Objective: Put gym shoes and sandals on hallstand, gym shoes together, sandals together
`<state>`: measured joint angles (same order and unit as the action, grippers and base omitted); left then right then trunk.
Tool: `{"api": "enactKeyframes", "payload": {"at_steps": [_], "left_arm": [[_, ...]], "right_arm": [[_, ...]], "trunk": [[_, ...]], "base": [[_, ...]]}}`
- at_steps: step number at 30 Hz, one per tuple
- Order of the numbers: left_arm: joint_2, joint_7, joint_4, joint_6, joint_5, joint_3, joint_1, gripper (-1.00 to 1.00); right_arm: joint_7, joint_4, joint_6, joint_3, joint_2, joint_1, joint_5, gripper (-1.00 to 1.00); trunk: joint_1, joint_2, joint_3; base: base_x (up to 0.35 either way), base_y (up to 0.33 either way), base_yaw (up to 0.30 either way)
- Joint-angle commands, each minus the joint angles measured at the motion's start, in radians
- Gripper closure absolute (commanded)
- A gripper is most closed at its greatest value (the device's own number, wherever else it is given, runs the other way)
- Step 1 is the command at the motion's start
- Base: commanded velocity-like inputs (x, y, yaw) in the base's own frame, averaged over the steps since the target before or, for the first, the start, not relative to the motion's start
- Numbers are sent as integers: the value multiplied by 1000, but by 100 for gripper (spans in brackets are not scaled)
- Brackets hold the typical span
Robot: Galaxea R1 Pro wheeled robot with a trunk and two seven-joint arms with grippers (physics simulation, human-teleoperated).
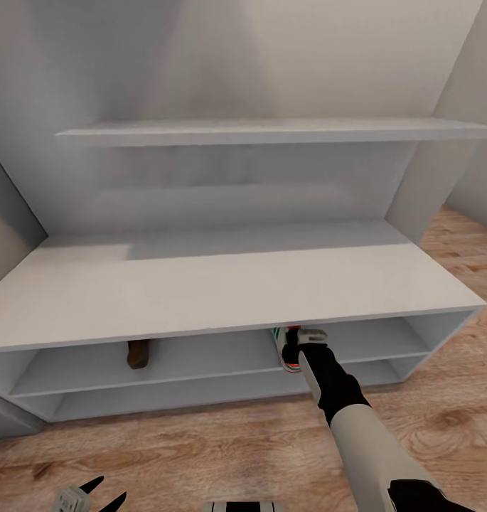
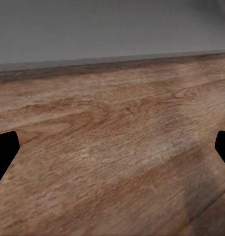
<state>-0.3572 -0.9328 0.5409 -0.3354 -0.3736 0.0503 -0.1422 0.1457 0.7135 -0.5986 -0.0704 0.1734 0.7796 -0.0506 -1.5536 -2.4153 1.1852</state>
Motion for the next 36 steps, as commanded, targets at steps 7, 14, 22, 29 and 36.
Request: {"api": "enactKeyframes", "payload": {"at_steps": [7, 14, 22, 29, 36], "left_arm": [[0, -4, -1, -2, -4, 0, 0, -100], [0, -4, -1, -2, -4, 0, 0, -100], [-1, -4, -1, -2, -5, 0, 0, -100], [-2, -4, -1, -3, -5, 0, 0, -100], [-1, -4, -1, -3, -5, 3, 0, -100]], "right_arm": [[0, -6, -9, -5, 1, 0, -32, 100], [0, -6, -8, -5, 1, 0, -32, 100], [0, -6, -8, -5, 1, 0, -32, 100], [0, -5, -7, -5, 1, 0, -32, -100], [0, -5, -7, -5, 1, 0, -32, -100]], "trunk": [[0, 0, 1], [0, 0, 1], [0, 0, 1], [0, 0, 1], [0, 0, 1]], "base": [[118, 0, 0], [89, 0, 0], [6, 0, 0], [0, 0, 0], [-4, 0, 0]]}}
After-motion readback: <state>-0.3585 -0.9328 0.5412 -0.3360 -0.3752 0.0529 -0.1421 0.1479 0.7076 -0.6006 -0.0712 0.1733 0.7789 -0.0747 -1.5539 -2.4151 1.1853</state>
